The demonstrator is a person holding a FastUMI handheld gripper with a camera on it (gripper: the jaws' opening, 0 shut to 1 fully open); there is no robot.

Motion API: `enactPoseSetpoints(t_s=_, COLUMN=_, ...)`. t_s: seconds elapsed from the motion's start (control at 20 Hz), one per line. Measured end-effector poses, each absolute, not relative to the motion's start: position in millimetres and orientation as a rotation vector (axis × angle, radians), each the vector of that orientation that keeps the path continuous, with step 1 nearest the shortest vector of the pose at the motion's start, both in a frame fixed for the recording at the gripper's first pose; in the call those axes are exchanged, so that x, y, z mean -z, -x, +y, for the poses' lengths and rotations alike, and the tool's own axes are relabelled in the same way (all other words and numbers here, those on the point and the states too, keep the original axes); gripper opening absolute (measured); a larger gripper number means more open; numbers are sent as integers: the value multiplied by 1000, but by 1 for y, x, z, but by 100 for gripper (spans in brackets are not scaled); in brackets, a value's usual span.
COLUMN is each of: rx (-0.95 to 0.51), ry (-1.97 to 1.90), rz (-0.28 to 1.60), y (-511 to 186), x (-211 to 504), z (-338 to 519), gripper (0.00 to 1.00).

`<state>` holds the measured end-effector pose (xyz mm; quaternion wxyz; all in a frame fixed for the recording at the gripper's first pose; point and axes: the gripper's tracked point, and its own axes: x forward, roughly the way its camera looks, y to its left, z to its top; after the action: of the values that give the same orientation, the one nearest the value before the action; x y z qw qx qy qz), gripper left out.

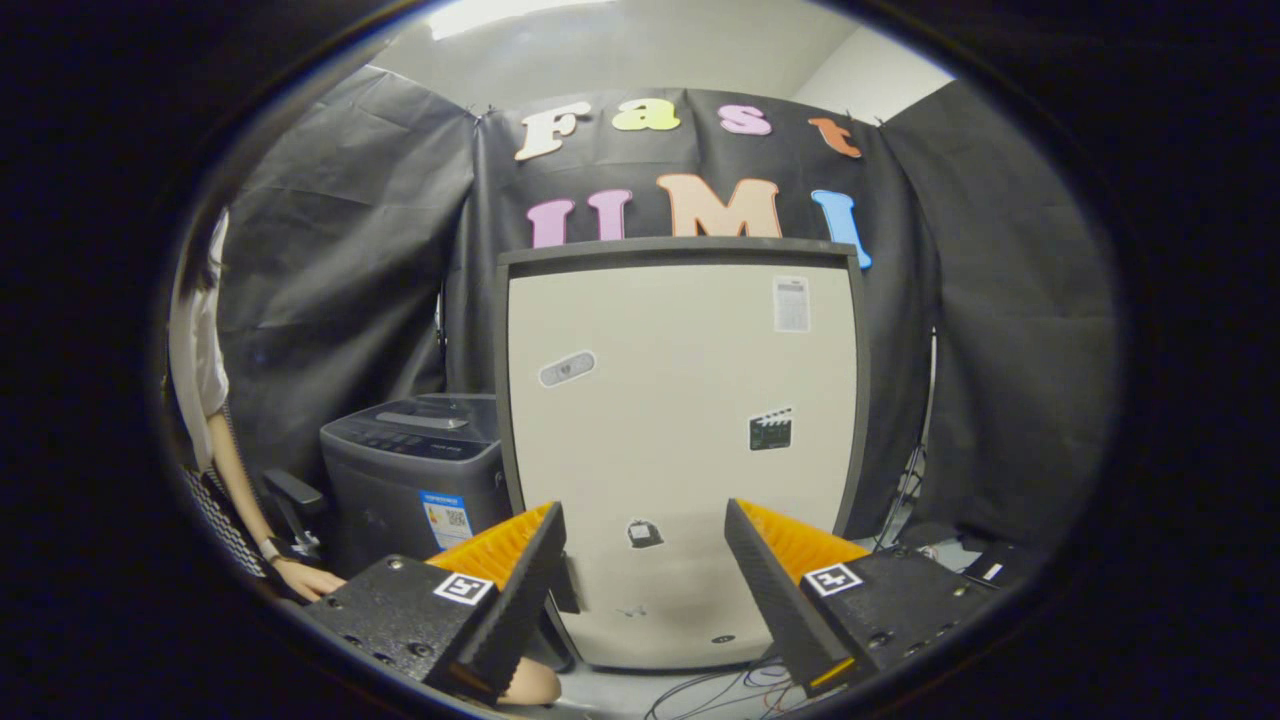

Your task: Put the clothes into the washing machine and then close the washing machine lid.

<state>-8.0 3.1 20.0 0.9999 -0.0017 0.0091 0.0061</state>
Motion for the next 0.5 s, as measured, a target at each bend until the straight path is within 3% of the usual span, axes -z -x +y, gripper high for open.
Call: enactPoseSetpoints(t_s=0.5, rx=-13, ry=3, rz=4, y=5, x=-19, z=3, gripper=97)
